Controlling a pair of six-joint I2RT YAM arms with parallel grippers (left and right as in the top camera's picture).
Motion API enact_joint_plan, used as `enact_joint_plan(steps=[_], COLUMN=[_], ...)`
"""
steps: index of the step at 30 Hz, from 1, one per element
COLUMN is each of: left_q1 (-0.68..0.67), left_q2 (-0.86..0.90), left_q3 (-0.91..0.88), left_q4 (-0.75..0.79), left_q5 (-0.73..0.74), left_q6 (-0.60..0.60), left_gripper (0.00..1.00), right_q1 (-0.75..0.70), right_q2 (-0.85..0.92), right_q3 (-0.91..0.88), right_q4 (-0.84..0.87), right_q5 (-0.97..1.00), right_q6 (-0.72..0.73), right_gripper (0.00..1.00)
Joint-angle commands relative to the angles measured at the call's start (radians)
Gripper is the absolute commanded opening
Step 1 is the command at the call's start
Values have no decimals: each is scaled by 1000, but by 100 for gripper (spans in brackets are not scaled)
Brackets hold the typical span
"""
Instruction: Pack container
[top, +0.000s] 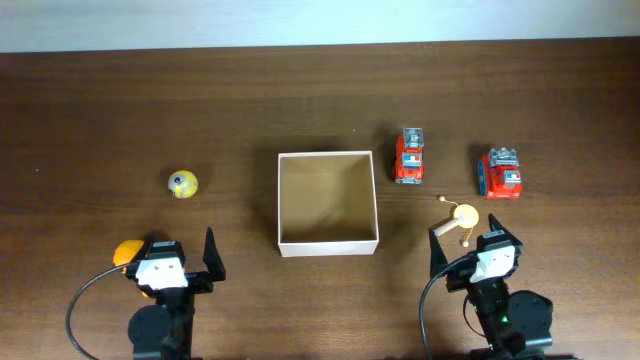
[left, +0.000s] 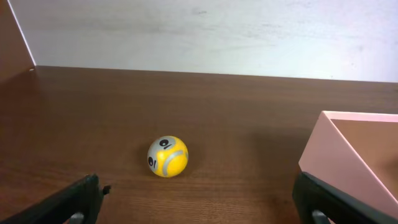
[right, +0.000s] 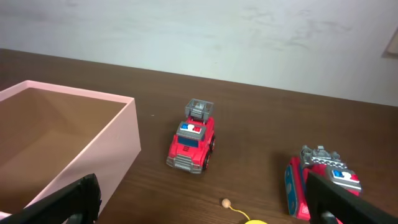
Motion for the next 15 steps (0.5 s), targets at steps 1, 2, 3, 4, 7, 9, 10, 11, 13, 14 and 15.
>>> enact_joint_plan(steps=[1, 2, 3, 4, 7, 9, 10, 11, 13, 14, 15], left_q1=[-3, -3, -3, -3, -3, -3, -3, -3, -3, -3, -3], left_q2=[-4, -4, -4, -4, -4, -4, -4, -4, -4, -4, -4], left_q3=[-8, -8, -8, -8, -8, -8, -8, -8, -8, -8, -8], left_q4=[4, 4, 4, 4, 4, 4, 4, 4, 4, 4, 4], left_q5=[11, 11, 11, 11, 11, 11, 11, 11, 11, 11, 11], left_q6=[19, 19, 19, 19, 19, 19, 19, 19, 19, 19, 19], left_gripper=[99, 99, 99, 99, 99, 99, 99, 99, 99, 99, 99], right_q1=[6, 6, 6, 6, 6, 6, 6, 6, 6, 6, 6], right_q2=[-9, -9, -9, -9, -8, -2, 5, 14, 40, 58, 84], right_q3=[32, 43, 56, 69, 119, 158, 180, 204, 252, 277, 310], right_q4=[6, 4, 1, -6, -43, -81, -105, -130, -177, -197, -225], right_q5=[-10, -10, -9, -9, -9, -9, -9, -8, -6, -6, -7], right_q6=[9, 10, 17, 17, 17, 17, 17, 20, 35, 35, 35], right_gripper=[99, 99, 99, 99, 99, 99, 99, 99, 99, 99, 99])
